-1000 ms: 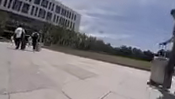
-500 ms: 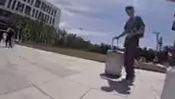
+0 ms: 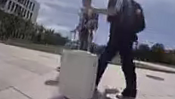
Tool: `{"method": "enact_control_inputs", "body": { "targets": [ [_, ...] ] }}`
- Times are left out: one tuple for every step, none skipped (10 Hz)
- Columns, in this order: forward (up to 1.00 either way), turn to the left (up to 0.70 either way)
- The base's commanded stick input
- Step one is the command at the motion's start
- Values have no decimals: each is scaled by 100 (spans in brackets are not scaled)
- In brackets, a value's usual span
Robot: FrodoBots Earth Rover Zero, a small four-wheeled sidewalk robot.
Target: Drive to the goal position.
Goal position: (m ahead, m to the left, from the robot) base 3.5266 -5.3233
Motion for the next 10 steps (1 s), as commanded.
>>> {"method": "enact_control_inputs", "body": {
  "targets": [
    [0,-48],
    [0,-48],
    [0,-48],
    [0,-48],
    [0,-48],
    [0,-48],
    [0,-48],
    [0,-48],
    [0,-48],
    [0,-48]
  ]
}}
